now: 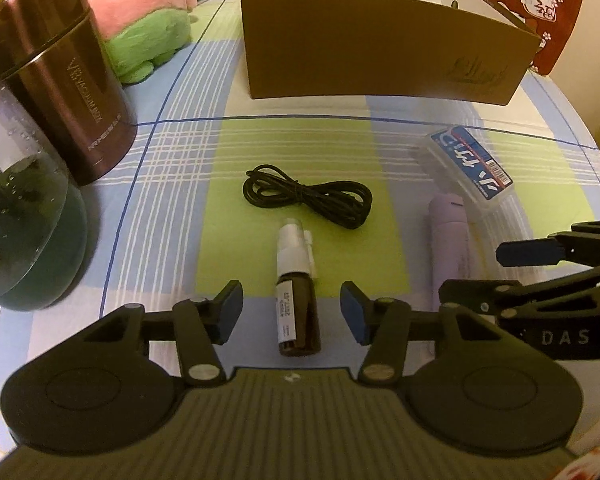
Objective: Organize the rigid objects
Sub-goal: 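Move left tool to small brown spray bottle while right tool approaches lavender tube, then close left tool on the spray bottle while right tool closes on lavender tube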
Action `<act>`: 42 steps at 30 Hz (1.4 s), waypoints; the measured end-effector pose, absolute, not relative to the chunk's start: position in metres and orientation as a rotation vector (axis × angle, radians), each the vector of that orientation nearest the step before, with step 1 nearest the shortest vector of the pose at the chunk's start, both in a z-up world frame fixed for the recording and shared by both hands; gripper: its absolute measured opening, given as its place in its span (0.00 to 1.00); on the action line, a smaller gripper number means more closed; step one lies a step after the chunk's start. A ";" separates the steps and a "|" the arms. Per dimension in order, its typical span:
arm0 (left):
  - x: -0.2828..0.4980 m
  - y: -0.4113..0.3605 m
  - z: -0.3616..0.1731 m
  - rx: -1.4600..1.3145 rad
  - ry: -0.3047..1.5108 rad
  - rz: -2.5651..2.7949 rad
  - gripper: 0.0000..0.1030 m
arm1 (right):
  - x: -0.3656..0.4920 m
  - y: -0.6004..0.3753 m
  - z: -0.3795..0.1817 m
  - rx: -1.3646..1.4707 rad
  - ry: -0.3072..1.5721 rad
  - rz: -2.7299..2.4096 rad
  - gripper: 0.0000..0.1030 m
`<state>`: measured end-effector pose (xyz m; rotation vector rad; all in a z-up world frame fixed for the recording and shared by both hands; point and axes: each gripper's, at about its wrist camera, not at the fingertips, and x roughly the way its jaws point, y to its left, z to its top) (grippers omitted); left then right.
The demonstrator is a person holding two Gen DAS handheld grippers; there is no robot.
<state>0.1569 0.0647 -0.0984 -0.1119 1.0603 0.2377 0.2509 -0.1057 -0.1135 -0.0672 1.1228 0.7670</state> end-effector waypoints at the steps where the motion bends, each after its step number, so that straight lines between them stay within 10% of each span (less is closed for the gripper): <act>1: 0.158 0.065 -0.100 -0.111 1.063 0.236 0.47 | 0.251 -0.105 -0.114 -0.067 1.124 0.766 0.63; 11: 0.161 0.072 -0.109 -0.128 1.083 0.212 0.19 | 0.253 -0.095 -0.119 -0.082 1.117 0.765 0.63; 18: 0.159 0.073 -0.110 -0.151 1.077 0.218 0.19 | 0.253 -0.080 -0.125 -0.137 1.107 0.747 0.58; 25: 0.159 0.072 -0.110 -0.151 1.076 0.224 0.19 | 0.247 -0.073 -0.128 -0.244 1.015 0.786 0.30; 42: 0.153 0.048 -0.113 -0.162 1.107 0.168 0.19 | 0.221 -0.103 -0.128 -0.360 0.972 0.915 0.29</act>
